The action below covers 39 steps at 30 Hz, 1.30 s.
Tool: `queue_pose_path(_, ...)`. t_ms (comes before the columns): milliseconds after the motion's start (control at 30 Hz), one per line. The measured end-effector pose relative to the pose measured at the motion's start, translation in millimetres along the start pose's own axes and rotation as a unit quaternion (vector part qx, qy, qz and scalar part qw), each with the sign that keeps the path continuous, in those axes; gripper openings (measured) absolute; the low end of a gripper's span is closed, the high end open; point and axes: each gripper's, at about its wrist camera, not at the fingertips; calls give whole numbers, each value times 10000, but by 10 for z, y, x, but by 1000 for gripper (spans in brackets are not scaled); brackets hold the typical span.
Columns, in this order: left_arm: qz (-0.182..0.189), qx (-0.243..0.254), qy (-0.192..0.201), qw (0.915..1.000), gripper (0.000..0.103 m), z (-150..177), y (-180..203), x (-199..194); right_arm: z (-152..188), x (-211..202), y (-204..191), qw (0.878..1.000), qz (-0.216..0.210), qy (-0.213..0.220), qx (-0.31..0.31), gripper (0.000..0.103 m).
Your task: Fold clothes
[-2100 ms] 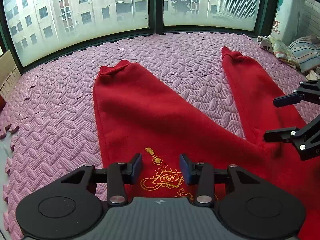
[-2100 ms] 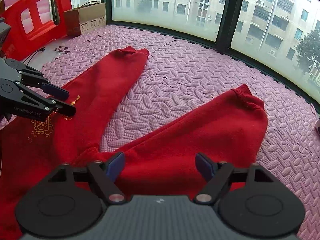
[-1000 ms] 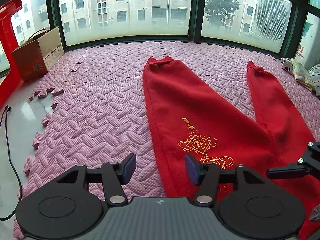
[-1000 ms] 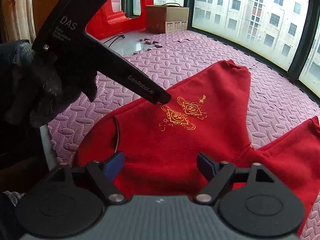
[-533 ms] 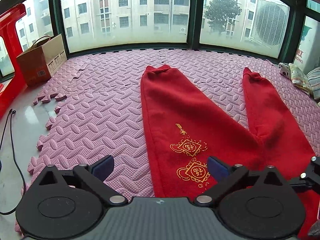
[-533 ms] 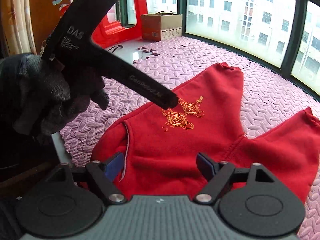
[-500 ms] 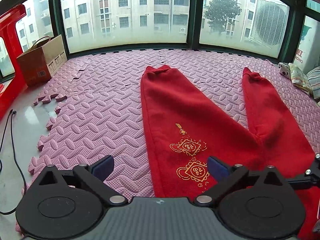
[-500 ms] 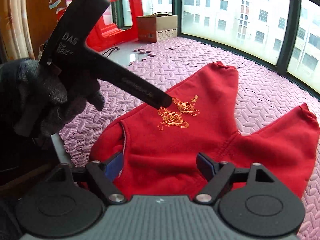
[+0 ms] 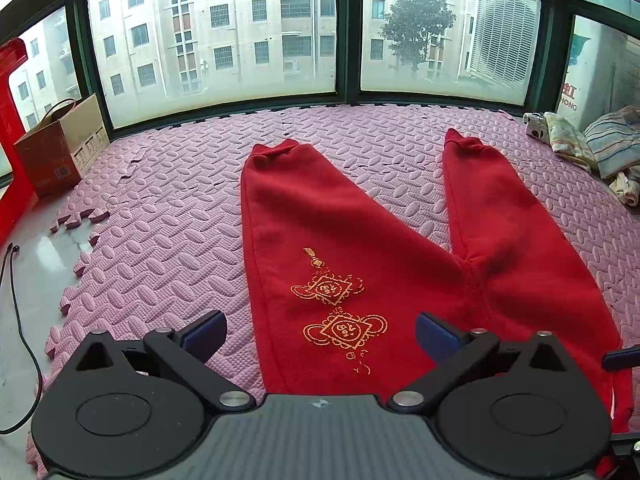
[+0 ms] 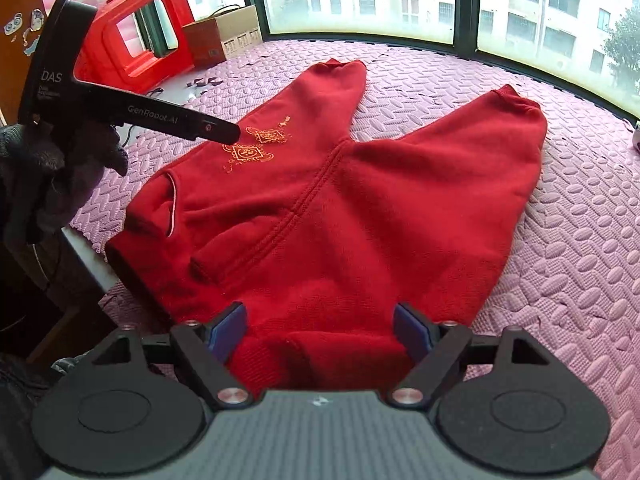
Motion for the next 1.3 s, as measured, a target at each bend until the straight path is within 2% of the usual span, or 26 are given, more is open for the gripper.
queue_pose_path(200,-19,152,-110,9998,102,57,76,73,-240,-15,147,9988,109,447,139,82)
queue_pose_path(300,-118,151,-268,9995,102,123,50,143,-268,115,261,9985,154,380,350,82)
queue_pose_path(433,-195,130,-391,9990,102,190,-8,160,-209,257,379,9988,112,86,473,82)
queue_pose_path(500,-181,146,-375,9990,102,190,-16,134,-249,215,407,9989,146,174,410,82)
queue_pose_path(633,-123,183,-287,9993,102,155,29,72,-411,172,550,9978,270,416,432,82)
queue_pose_path(767,8,266,-239,9994,102,114,124,25,-594,295,774,9967,275,489,592,82)
queue_pose_path(967,230,399,-195,9987,102,66,270,-45,-665,599,1067,9954,424,223,825,82)
queue_pose_path(1300,506,550,-233,9969,103,-11,465,0,-964,847,1378,9953,541,290,751,82)
Point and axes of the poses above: each gripper's, at about its wrist camera, not at the fingertips, and x roughly the way its jaws point, y to its right, z to its underside
